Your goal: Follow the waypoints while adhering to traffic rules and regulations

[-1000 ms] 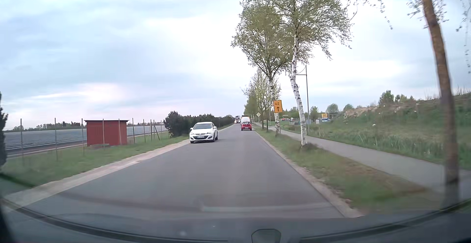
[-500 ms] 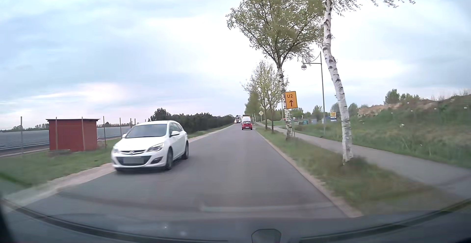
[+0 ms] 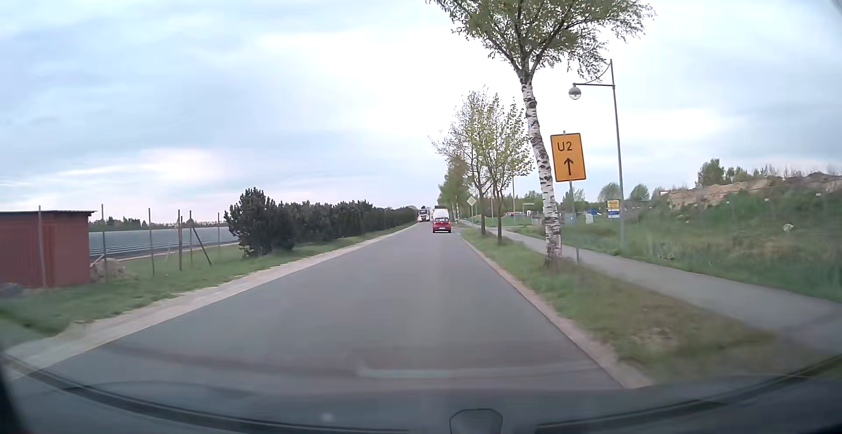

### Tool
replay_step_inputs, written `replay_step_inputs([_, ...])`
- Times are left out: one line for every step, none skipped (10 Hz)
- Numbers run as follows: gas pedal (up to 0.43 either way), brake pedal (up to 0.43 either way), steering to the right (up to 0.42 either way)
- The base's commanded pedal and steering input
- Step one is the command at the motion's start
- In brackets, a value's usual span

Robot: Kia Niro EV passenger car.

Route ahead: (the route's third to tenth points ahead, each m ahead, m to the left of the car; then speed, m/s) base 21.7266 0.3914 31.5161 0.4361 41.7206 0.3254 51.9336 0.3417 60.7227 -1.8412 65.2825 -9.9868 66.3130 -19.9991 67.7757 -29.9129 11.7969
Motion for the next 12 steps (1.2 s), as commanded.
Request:
replay_step_inputs([0.000, 0.000, -0.004])
replay_step_inputs([0.000, 0.000, -0.003])
replay_step_inputs([0.000, 0.000, -0.003])
replay_step_inputs([0.000, 0.000, -0.003])
replay_step_inputs([0.000, 0.000, -0.003])
replay_step_inputs([0.000, 0.000, -0.003])
replay_step_inputs([0.000, 0.000, -0.002])
replay_step_inputs([0.000, 0.000, -0.002])
replay_step_inputs([0.000, 0.000, -0.002])
replay_step_inputs([0.000, 0.000, -0.002])
replay_step_inputs([0.000, 0.000, -0.002])
replay_step_inputs([0.000, 0.000, -0.002])
